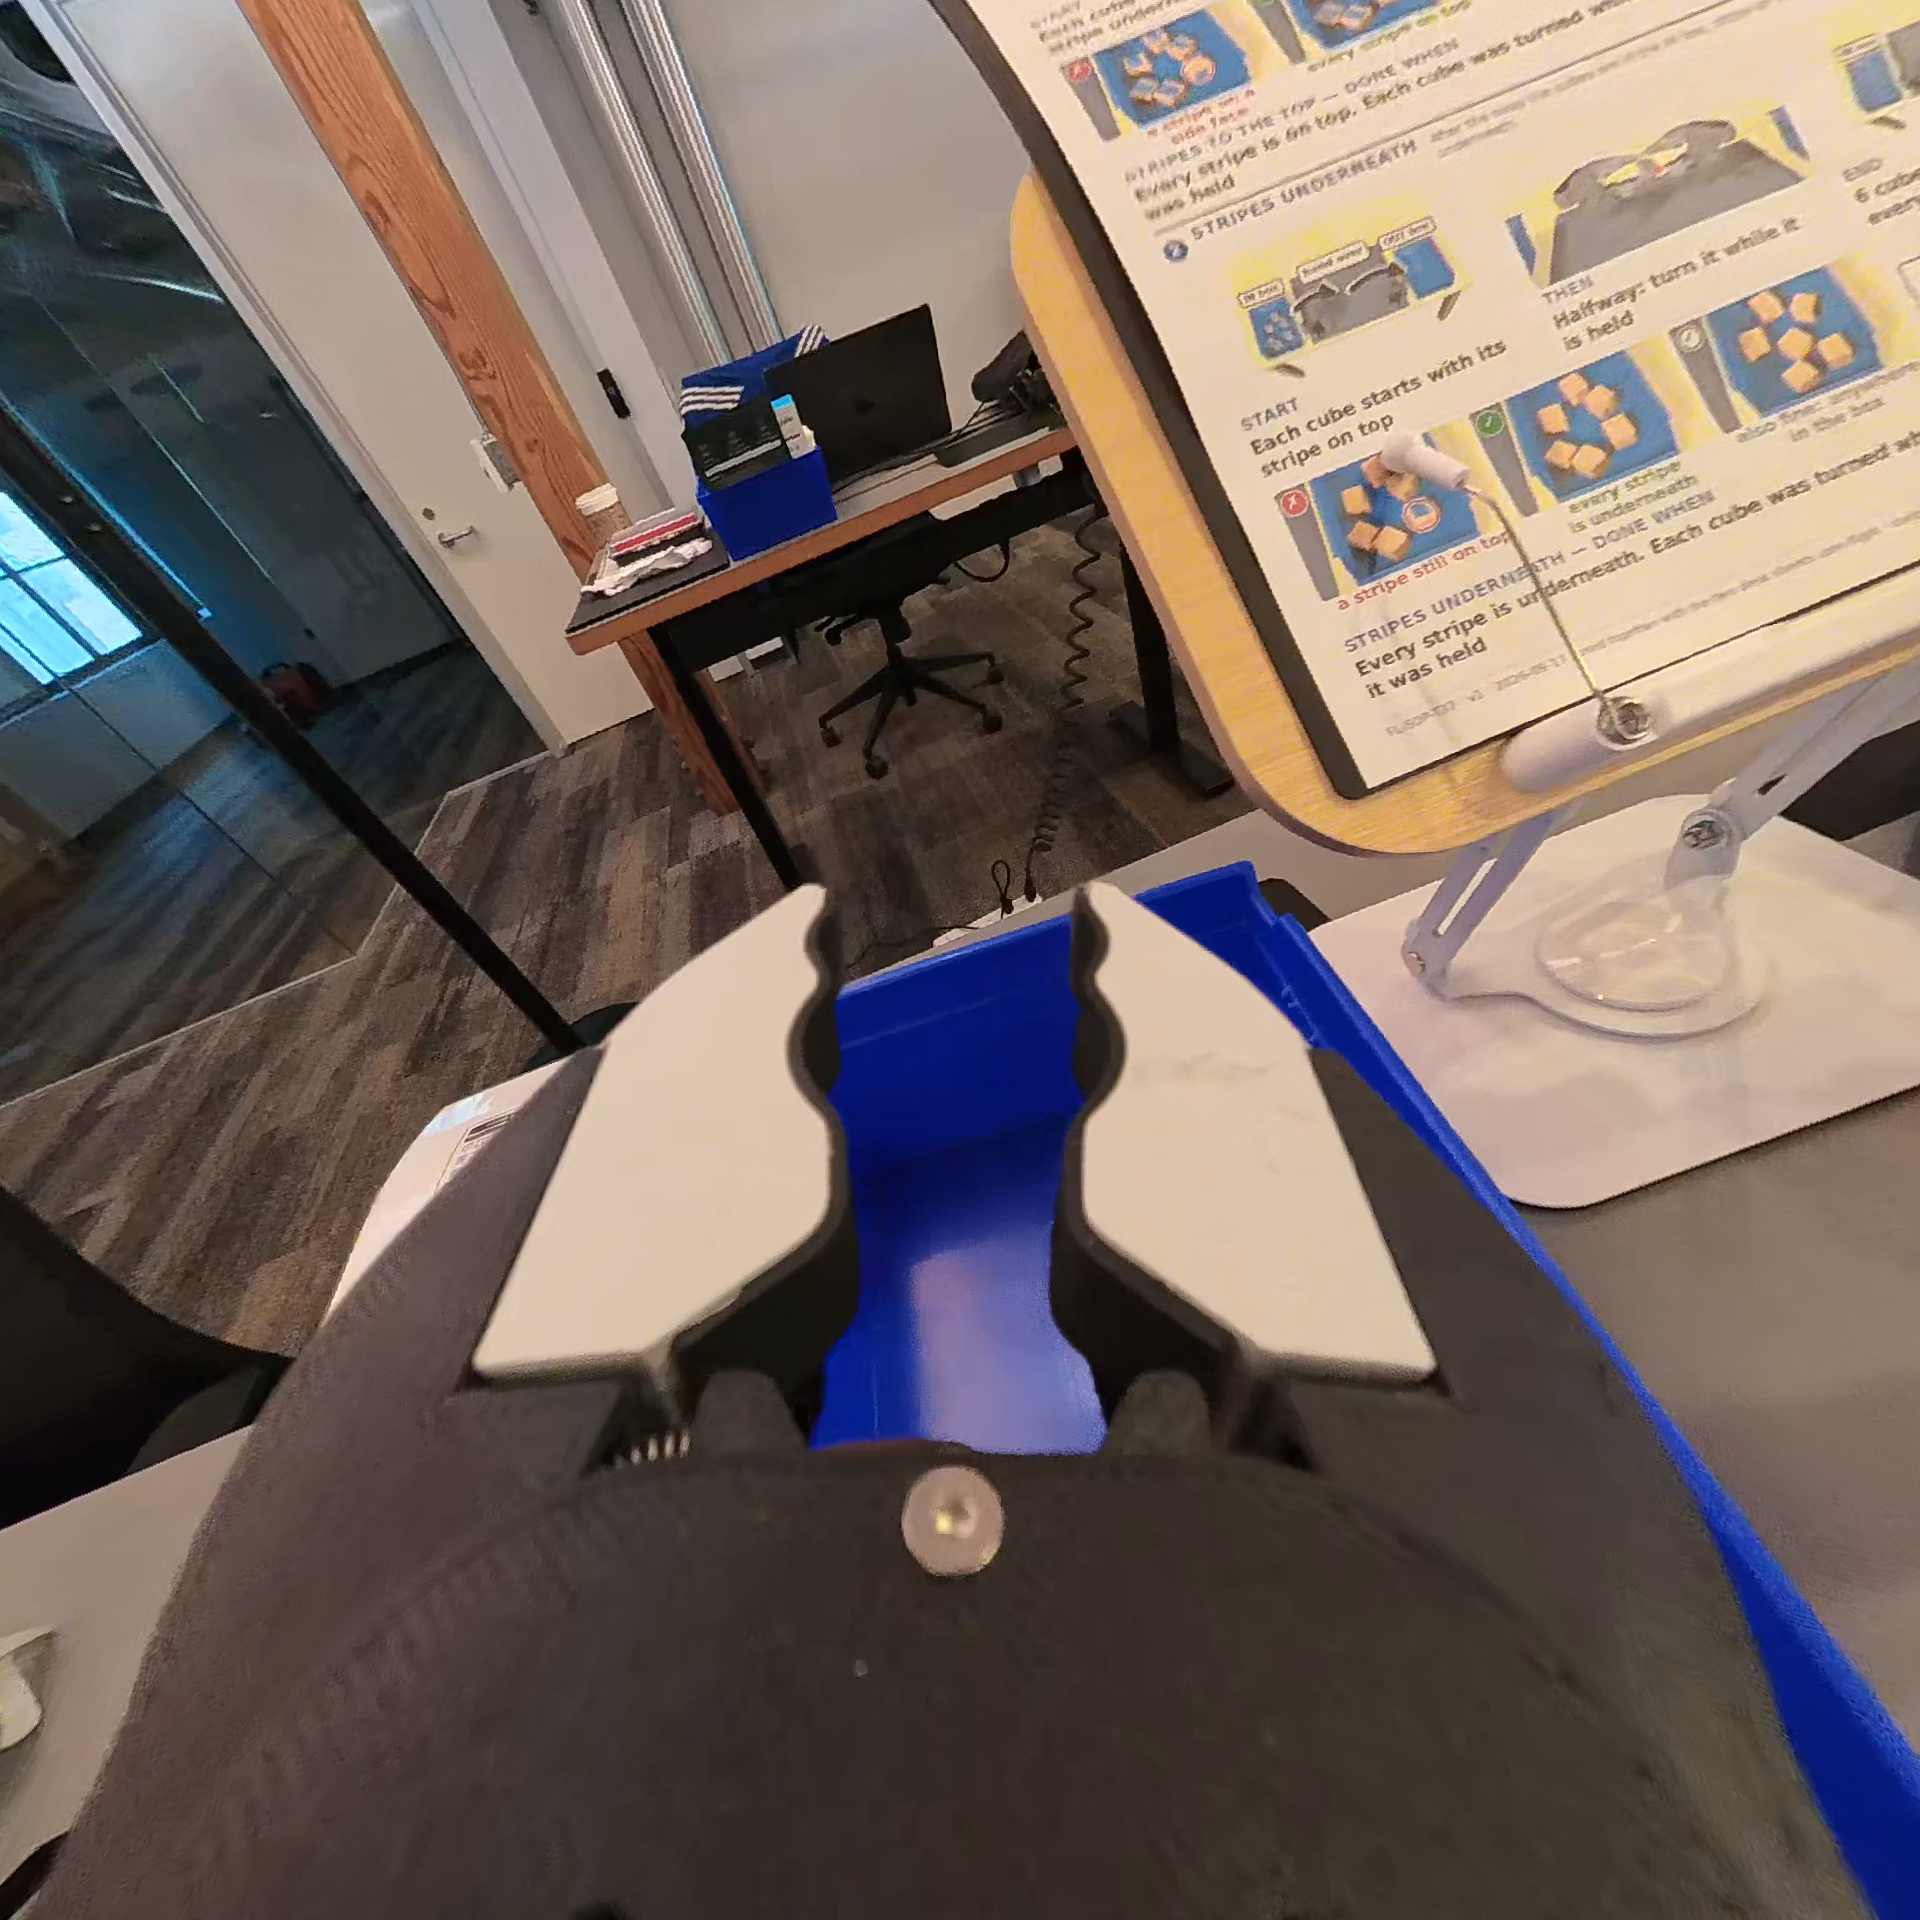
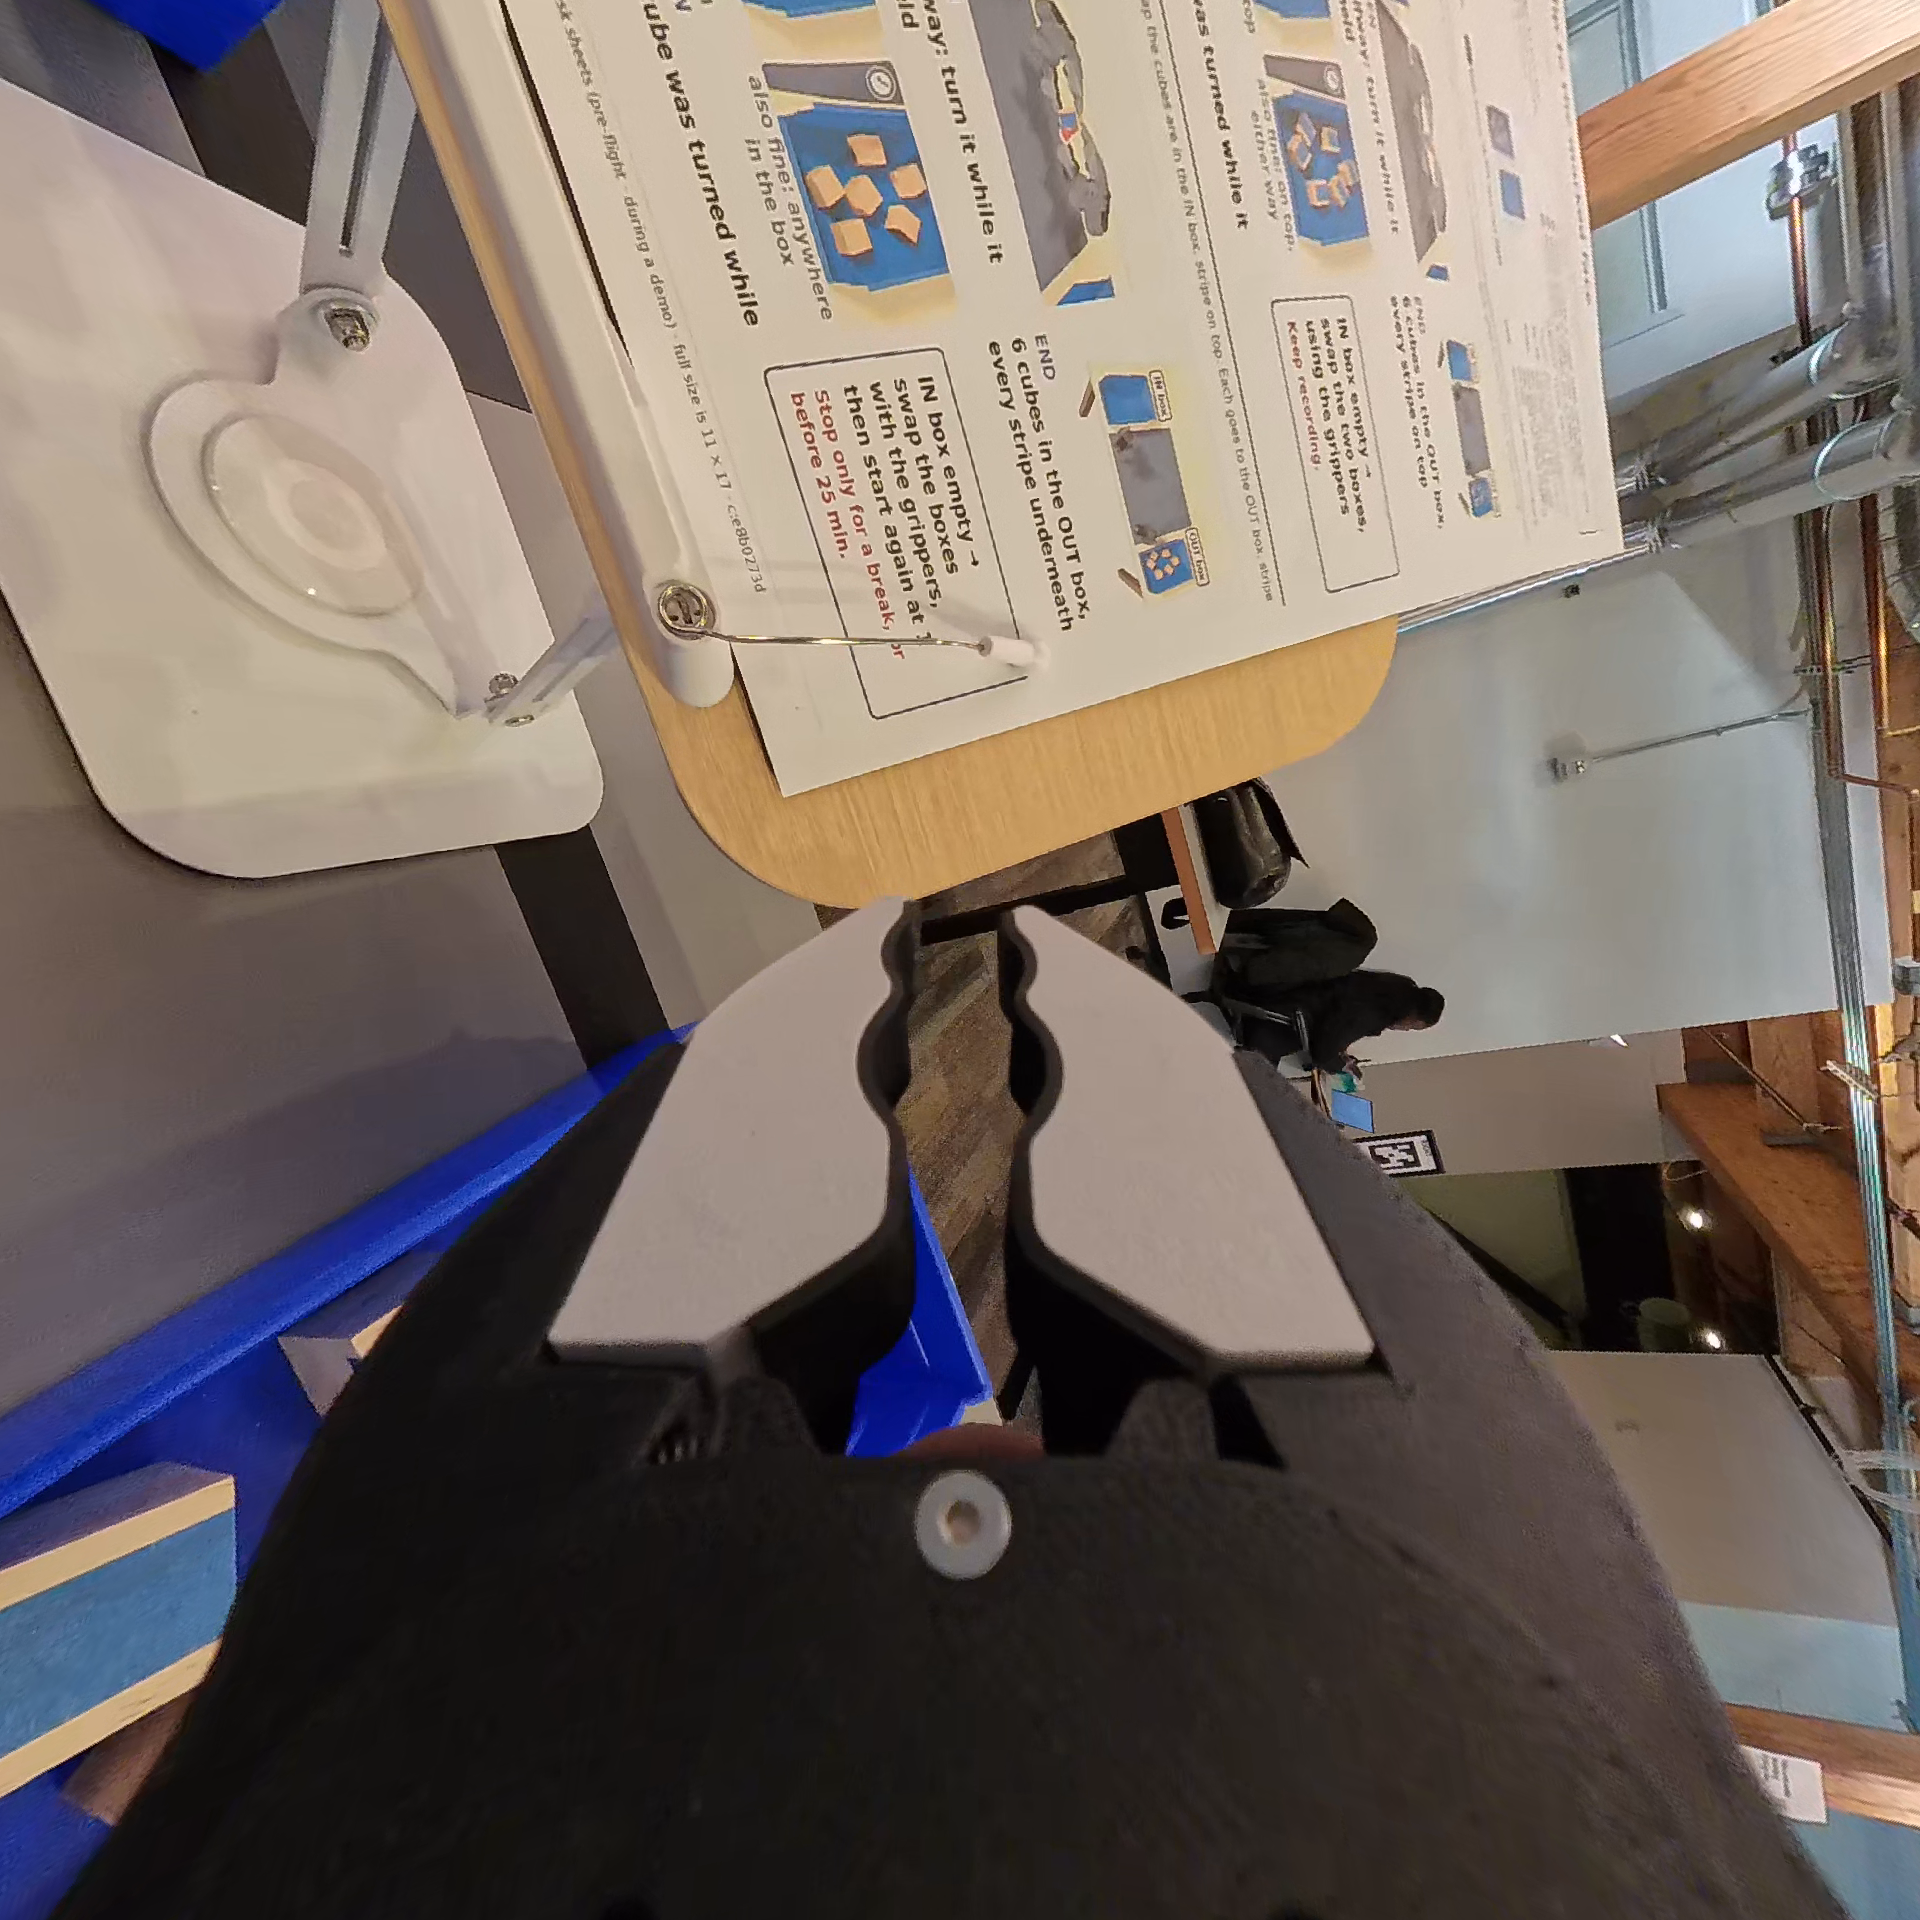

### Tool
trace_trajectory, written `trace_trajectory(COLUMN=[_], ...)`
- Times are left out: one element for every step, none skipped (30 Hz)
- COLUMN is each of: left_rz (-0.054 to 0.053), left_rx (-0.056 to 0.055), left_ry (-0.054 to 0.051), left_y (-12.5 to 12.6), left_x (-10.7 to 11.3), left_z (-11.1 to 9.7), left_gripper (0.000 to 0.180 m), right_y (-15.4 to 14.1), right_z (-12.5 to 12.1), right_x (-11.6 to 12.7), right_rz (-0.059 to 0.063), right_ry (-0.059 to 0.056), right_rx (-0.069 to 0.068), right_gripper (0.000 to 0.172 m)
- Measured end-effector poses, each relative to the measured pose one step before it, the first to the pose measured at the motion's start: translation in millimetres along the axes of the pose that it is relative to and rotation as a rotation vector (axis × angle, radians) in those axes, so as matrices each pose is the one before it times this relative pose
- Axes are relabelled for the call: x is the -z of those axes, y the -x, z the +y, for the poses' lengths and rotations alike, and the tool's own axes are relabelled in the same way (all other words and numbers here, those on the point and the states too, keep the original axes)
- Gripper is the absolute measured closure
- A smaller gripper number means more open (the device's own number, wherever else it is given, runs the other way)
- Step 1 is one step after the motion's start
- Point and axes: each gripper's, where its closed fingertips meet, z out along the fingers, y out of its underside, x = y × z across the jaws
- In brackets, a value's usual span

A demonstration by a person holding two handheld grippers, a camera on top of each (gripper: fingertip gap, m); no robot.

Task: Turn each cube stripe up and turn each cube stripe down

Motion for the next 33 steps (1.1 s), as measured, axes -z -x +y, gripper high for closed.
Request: trace_trajectory(left_rz=[-0.0030, -0.0014, 0.0013, 0.0062, 0.0061, 0.0033, 0.0052, 0.0089, 0.0080, 0.0039, 0.0022, 0.0032, 0.0042, 0.0030, 0.0041, 0.0061, 0.0079, 0.0049, 0.0011, 0.0005, 0.0019, 0.0003, 0.0004, 0.0004, 0.0011, 0.0004, -0.0002, 0.0002, 0.0009, -0.0004, -0.0019, -0.0016, -0.0012], left_rx=[-0.0028, 0.0014, 0.0063, 0.0090, 0.0110, 0.0123, 0.0111, 0.0088, 0.0063, 0.0035, 0.0018, 0.0012, 0.0006, 0.0005, -0.0003, -0.0008, -0.0011, -0.0010, -0.0022, -0.0031, -0.0027, -0.0023, -0.0019, -0.0007, -0.0006, -0.0005, -0.0007, 0.0004, 0.0010, 0.0001, -0.0011, -0.0011, -0.0007], left_ry=[0.0082, 0.0052, 0.0035, 0.0023, 0.0008, -0.0027, -0.0050, -0.0024, 0.0016, 0.0028, 0.0028, 0.0025, 0.0032, 0.0037, 0.0031, 0.0032, 0.0033, 0.0031, 0.0011, 0.0001, 0.0010, 0.0012, 0.0000, -0.0004, 0.0000, 0.0016, 0.0018, 0.0006, -0.0001, 0.0004, -0.0004, -0.0006, 0.0001], left_y=[-0.29, 0.05, 0.16, -0.10, -0.01, 0.47, 0.16, -0.49, -0.60, -0.31, -0.15, -0.56, -0.74, -0.76, -0.93, -1.28, -1.64, -1.19, -0.79, -0.79, -0.81, -0.45, -0.41, -0.25, -0.22, -0.07, 0.09, 0.01, 0.01, 0.14, 0.40, 0.35, 0.29], left_x=[-1.64, -1.39, -1.03, -0.88, -0.60, -0.26, 0.09, 0.01, -0.31, -0.34, -0.50, -0.50, -0.69, -0.70, -0.78, -0.69, -0.83, -0.62, -0.39, -0.16, -0.25, -0.19, -0.13, 0.00, -0.04, -0.23, -0.21, -0.07, -0.07, -0.06, -0.02, -0.04, -0.11], left_z=[2.37, 1.99, 1.67, 1.29, 0.89, 0.14, -0.35, -0.16, 0.36, 0.70, 0.73, 0.72, 0.96, 0.97, 0.85, 0.85, 0.79, 0.72, 0.39, 0.08, 0.09, 0.17, -0.04, 0.00, 0.07, 0.34, 0.49, 0.28, 0.13, 0.16, 0.07, 0.04, 0.22], left_gripper=[0.135, 0.132, 0.131, 0.129, 0.127, 0.125, 0.124, 0.124, 0.124, 0.124, 0.124, 0.123, 0.123, 0.123, 0.123, 0.123, 0.123, 0.123, 0.123, 0.123, 0.123, 0.123, 0.123, 0.124, 0.124, 0.124, 0.123, 0.123, 0.124, 0.123, 0.123, 0.123, 0.123], right_y=[0.42, 0.21, 0.26, 0.08, 0.15, 0.51, 0.80, 0.50, 0.55, 0.96, 1.11, 0.90, 0.74, 0.77, 0.81, 0.49, 0.47, 0.46, 0.50, 0.33, 0.31, 0.11, 0.10, 0.36, 0.63, 0.68, 0.28, 0.31, 0.38, 0.05, -0.12, -0.05, -0.15], right_z=[0.51, 0.56, 0.61, 0.49, 0.39, 0.27, 0.38, 0.55, 0.55, 0.49, 0.36, 0.47, 0.38, -0.06, -0.18, -0.17, -0.14, -0.16, 0.07, -0.01, -0.01, -0.01, -0.14, -0.23, -0.31, 0.06, 0.29, 0.22, 0.14, 0.08, 0.10, -0.03, 0.03], right_x=[-0.84, -0.73, -0.56, -0.39, -0.30, -0.31, -0.37, -0.42, -0.57, -0.61, -0.57, -0.56, -0.50, -0.29, -0.11, 0.04, 0.05, 0.00, 0.05, 0.06, 0.05, -0.01, 0.09, 0.04, 0.01, -0.04, -0.26, -0.16, -0.22, -0.11, 0.08, 0.12, 0.05], right_rz=[0.0009, 0.0010, 0.0001, -0.0002, -0.0011, -0.0029, -0.0038, -0.0014, -0.0011, -0.0040, -0.0048, -0.0030, -0.0018, -0.0029, -0.0033, -0.0015, -0.0013, -0.0021, -0.0023, -0.0013, -0.0012, -0.0002, 0.0003, -0.0018, -0.0028, -0.0020, -0.0003, -0.0008, -0.0012, -0.0002, 0.0001, -0.0001, 0.0003], right_ry=[0.0024, 0.0027, 0.0023, 0.0019, 0.0009, 0.0005, 0.0018, 0.0034, 0.0029, 0.0018, 0.0017, 0.0029, 0.0025, 0.0005, -0.0004, -0.0005, -0.0002, 0.0004, 0.0005, 0.0001, -0.0005, -0.0004, -0.0002, -0.0009, -0.0012, 0.0006, 0.0026, 0.0018, 0.0005, 0.0001, -0.0003, -0.0005, -0.0002], right_rx=[0.0013, 0.0011, 0.0007, 0.0002, -0.0002, 0.0002, 0.0021, 0.0032, 0.0026, 0.0017, 0.0019, 0.0030, 0.0037, 0.0033, 0.0031, 0.0031, 0.0031, 0.0032, 0.0035, 0.0030, 0.0027, 0.0019, 0.0008, 0.0009, 0.0023, 0.0033, 0.0026, 0.0020, 0.0014, 0.0003, -0.0004, -0.0002, 0.0000], right_gripper=[0.155, 0.153, 0.151, 0.149, 0.148, 0.147, 0.146, 0.145, 0.145, 0.144, 0.144, 0.144, 0.144, 0.144, 0.143, 0.144, 0.143, 0.143, 0.143, 0.143, 0.143, 0.143, 0.143, 0.143, 0.143, 0.143, 0.143, 0.143, 0.143, 0.143, 0.143, 0.143, 0.143])
